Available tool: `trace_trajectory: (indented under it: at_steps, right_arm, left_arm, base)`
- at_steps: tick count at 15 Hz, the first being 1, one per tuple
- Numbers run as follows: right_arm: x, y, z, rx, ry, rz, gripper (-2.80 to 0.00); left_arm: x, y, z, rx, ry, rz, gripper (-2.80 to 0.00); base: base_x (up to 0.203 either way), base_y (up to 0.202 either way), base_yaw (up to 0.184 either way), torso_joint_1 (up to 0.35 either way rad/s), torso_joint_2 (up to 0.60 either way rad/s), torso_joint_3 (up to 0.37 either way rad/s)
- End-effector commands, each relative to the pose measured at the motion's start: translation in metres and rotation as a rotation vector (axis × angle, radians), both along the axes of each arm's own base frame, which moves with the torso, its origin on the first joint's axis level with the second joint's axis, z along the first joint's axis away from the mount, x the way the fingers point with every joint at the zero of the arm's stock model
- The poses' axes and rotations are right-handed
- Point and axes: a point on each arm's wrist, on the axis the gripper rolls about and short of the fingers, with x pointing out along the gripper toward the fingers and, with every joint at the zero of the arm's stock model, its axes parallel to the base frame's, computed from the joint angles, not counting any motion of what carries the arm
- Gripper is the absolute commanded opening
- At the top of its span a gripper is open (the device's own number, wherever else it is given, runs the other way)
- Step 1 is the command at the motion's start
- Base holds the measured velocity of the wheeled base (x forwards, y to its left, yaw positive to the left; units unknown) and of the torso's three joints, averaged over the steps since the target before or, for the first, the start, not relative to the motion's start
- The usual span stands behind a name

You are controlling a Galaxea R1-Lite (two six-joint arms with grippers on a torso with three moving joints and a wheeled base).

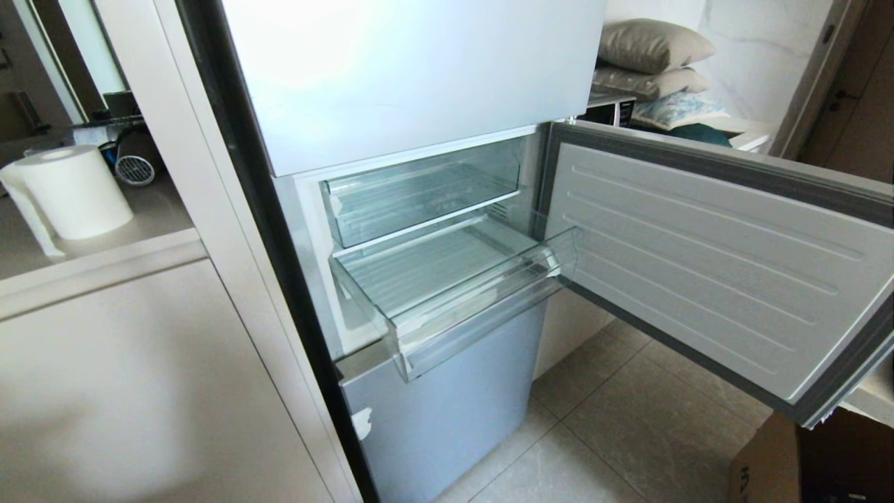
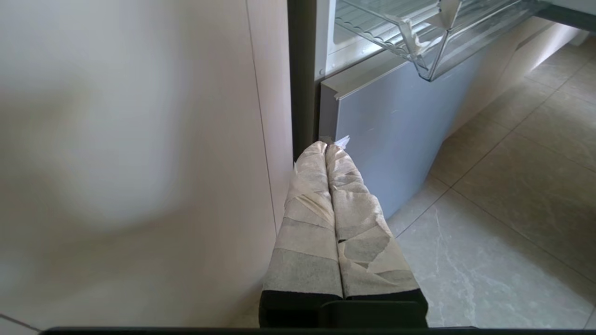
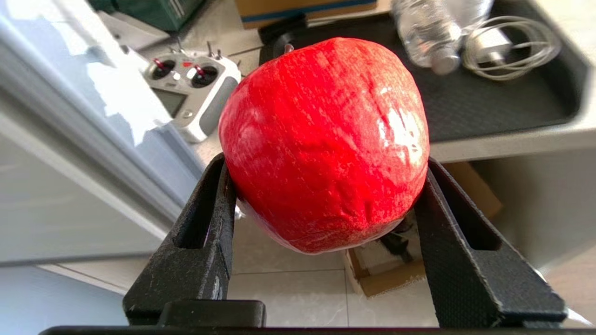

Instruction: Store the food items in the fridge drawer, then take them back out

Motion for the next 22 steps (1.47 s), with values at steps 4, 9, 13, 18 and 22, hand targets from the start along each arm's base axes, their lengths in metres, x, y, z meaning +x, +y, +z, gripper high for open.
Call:
trace_trajectory:
  at_steps: [4,9,13,18,22]
  right_arm:
    - [0.038,-0.072,-0.049,0.163,0.081,-0.024,-2.8]
    - [0.07,-0.143,-0.066,0.202,0.082,-0.046,-2.8]
    - [0.101,-0.175,-0.075,0.207,0.048,0.087,-2.8]
    - [0.144,-0.189,-0.09,0.226,0.038,0.213,-2.8]
    - [0.161,-0.203,-0.102,0.219,0.046,0.236,-2.8]
  left_arm:
    - [0.0,0.0,0.0,0.001,0.0,0.001,-2.8]
    - [0.0,0.0,0.0,0.001,0.0,0.001,-2.8]
    - [0.0,0.0,0.0,0.001,0.0,0.001,-2.8]
    - [0.0,0.0,0.0,0.001,0.0,0.001,-2.8]
    - [0.0,0.0,0.0,0.0,0.0,0.001,-2.8]
  base:
    - [0.0,0.0,0.0,0.0,0.0,0.0]
    - [0.0,0.0,0.0,0.0,0.0,0.0]
    - [0.0,0.0,0.0,0.0,0.0,0.0]
    - [0.0,0.0,0.0,0.0,0.0,0.0]
    - [0.0,0.0,0.0,0.0,0.0,0.0]
